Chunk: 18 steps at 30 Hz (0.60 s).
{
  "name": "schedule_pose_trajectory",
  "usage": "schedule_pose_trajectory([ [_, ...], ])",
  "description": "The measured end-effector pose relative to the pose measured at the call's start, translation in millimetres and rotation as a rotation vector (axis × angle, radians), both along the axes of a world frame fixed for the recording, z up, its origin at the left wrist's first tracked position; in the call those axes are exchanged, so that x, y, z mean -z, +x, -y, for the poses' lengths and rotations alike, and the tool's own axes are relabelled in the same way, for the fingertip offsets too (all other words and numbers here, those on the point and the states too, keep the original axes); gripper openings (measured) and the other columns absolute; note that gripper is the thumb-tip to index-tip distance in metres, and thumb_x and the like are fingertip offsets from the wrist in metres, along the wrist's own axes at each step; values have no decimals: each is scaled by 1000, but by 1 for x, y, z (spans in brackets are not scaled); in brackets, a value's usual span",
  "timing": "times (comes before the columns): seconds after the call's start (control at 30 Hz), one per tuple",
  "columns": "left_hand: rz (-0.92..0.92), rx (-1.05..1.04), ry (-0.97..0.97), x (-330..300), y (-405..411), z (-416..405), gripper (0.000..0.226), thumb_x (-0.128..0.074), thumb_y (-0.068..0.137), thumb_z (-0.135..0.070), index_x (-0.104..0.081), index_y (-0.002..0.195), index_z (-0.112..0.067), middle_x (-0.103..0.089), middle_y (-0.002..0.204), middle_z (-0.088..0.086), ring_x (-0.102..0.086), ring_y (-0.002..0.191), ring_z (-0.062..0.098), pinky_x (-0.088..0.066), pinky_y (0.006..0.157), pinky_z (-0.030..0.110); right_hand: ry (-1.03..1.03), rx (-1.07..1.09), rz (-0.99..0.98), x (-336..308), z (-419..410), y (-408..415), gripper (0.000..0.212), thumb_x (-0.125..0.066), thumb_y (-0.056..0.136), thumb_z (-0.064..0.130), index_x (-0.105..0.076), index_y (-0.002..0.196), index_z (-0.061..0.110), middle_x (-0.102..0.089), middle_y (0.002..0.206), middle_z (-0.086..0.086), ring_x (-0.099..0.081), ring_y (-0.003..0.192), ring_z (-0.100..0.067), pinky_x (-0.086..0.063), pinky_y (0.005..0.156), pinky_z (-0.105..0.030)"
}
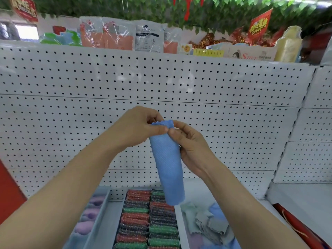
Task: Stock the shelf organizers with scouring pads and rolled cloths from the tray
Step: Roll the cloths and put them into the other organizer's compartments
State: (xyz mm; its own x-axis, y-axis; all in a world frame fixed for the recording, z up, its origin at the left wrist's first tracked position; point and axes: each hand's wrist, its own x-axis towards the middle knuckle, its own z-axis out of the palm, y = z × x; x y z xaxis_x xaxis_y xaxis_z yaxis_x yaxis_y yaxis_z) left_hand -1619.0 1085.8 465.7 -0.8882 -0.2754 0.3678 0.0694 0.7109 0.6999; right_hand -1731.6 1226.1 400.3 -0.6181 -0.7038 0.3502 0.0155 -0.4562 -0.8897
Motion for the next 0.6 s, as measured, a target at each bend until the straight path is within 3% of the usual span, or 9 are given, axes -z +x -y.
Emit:
schedule_pose_trajectory([
  [0.07, -8, -21, -34, -2, -5, -2, 9, -74, 85, -29, -70, 79, -23, -71, 85, 10, -59, 69, 15, -49, 68, 35, 140, -48, -119, 12, -4, -4, 43, -74, 81, 19, -63, 122, 9, -69, 118, -12, -68, 104, -25, -56, 90, -39],
  [0.2, 1, 36, 103, -10, -9, 3, 7, -73, 87, -17, -71, 88, -10, -74, 89, 13, -67, 72, 13, -59, 69, 28, 538, -22, -290, 76, -10, -5, 30, -78, 84, 23, -71, 110, 10, -74, 107, -4, -71, 98, -21, -57, 90, -40],
  [0.3, -16, 68, 206, -15, -5, 14, 6, -70, 89, -12, -71, 88, -6, -74, 83, 7, -69, 69, 9, -56, 61, 21, 806, -112, -439, 120, -24, -5, 23, -81, 80, 33, -74, 98, 21, -70, 96, 10, -66, 92, -8, -51, 89, -30],
  [0.37, 11, 92, 219, -16, -3, 22, 7, -70, 89, -13, -70, 89, -6, -74, 84, 6, -69, 71, 9, -54, 62, 19, 910, -113, -510, 120, -37, -11, 34, -81, 78, 39, -70, 109, 28, -65, 102, 18, -59, 97, 2, -42, 92, -23],
  [0.47, 118, 148, 212, -15, -3, 29, 11, -70, 89, -15, -71, 95, -6, -75, 88, 5, -69, 76, 11, -55, 65, 21, 627, -36, -406, 89, -42, -16, 57, -74, 80, 44, -56, 134, 37, -59, 132, 22, -50, 127, 2, -39, 107, -33],
  [0.53, 175, 181, 209, -12, -5, 31, 13, -71, 89, -15, -70, 98, -6, -75, 92, 6, -71, 81, 13, -56, 68, 23, 449, -29, -382, 64, -34, -13, 56, -70, 87, 36, -52, 140, 32, -55, 139, 19, -45, 133, -1, -40, 108, -34],
  [0.6, 208, 191, 204, -8, -10, 32, 16, -72, 88, -17, -70, 100, -6, -75, 95, 8, -71, 84, 16, -57, 74, 29, 425, -73, -395, 50, -20, -4, 48, -68, 92, 24, -55, 138, 21, -59, 137, 10, -51, 131, -9, -43, 107, -37],
])
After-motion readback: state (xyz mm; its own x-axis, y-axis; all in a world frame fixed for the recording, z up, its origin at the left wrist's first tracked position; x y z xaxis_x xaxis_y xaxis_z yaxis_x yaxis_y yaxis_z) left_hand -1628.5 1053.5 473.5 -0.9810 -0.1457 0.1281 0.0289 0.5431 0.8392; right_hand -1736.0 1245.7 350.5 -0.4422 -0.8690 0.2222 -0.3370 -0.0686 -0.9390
